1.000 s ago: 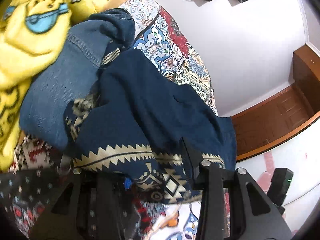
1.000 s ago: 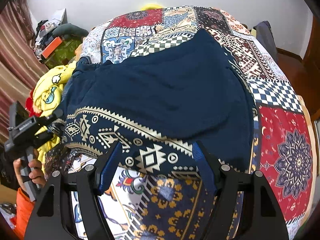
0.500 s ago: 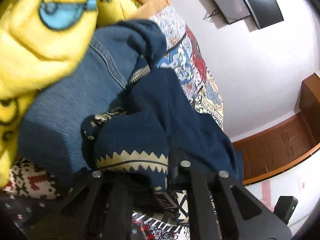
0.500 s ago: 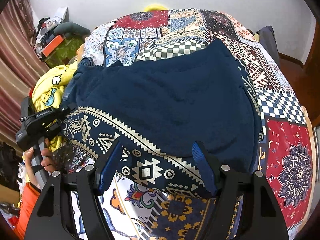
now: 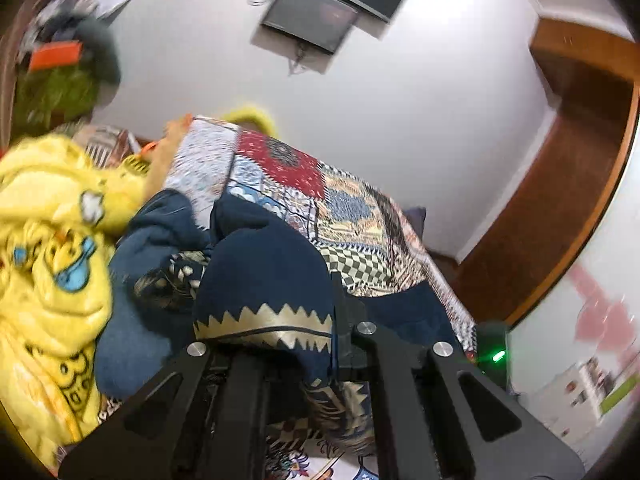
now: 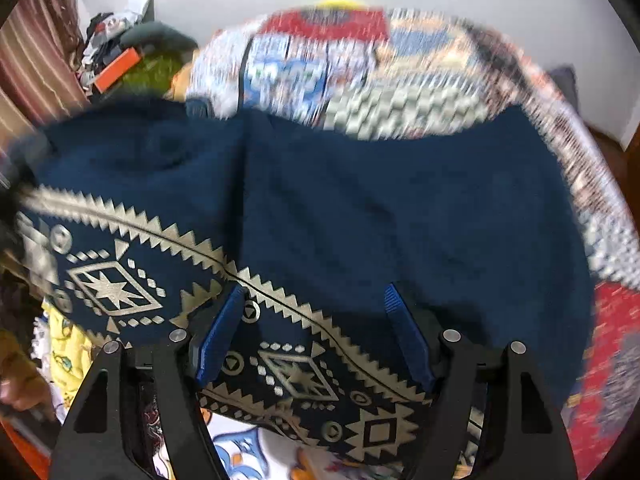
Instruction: Fold large clothes
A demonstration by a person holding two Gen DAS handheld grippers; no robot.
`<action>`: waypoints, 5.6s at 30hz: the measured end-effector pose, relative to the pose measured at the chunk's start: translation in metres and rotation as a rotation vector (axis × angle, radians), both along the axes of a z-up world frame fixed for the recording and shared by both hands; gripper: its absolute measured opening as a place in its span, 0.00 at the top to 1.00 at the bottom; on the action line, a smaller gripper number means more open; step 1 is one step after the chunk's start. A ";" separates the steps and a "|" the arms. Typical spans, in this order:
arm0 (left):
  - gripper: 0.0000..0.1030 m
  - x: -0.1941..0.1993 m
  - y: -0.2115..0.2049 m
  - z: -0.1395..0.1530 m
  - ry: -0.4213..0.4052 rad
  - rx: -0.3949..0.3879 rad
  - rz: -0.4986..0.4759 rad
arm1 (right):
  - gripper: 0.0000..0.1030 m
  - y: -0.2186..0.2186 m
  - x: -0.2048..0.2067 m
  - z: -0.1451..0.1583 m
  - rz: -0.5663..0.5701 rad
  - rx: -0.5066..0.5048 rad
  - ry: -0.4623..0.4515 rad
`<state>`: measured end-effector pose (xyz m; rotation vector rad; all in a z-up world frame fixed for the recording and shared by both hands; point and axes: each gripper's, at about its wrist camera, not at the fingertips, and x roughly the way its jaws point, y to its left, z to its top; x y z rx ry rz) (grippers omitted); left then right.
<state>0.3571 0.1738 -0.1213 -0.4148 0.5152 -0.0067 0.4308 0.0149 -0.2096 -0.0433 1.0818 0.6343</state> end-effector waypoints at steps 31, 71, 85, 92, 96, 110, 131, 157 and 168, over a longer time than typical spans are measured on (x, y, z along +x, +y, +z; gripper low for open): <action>0.50 0.034 -0.253 -0.067 0.372 0.304 -0.739 | 0.32 -0.282 -0.047 0.040 -0.430 0.168 -0.009; 0.38 0.174 -0.121 -0.060 0.305 0.244 -0.218 | 0.31 -0.180 0.061 0.071 -0.315 0.164 -0.125; 0.06 0.072 -0.142 -0.096 0.396 0.285 -0.364 | 0.25 -0.168 -0.012 0.011 -0.115 -0.048 -0.058; 0.06 0.037 -0.119 -0.105 0.442 0.284 -0.357 | 0.25 -0.208 -0.036 0.003 -0.107 -0.036 0.049; 0.06 0.036 -0.102 -0.088 0.406 0.268 -0.305 | 0.25 -0.226 -0.028 0.021 -0.147 0.029 0.009; 0.02 0.115 -0.092 -0.117 0.438 -0.095 -0.348 | 0.25 -0.214 0.071 -0.023 -0.210 0.273 0.227; 0.34 0.119 -0.100 -0.116 0.450 -0.322 -0.367 | 0.71 -0.167 0.066 -0.003 -0.116 0.428 0.253; 0.37 0.078 0.094 -0.030 0.239 -0.270 -0.182 | 0.73 0.035 0.074 0.069 0.110 0.352 0.049; 0.31 0.083 0.160 -0.143 0.368 -0.264 -0.107 | 0.80 0.102 0.101 -0.015 0.132 0.110 0.104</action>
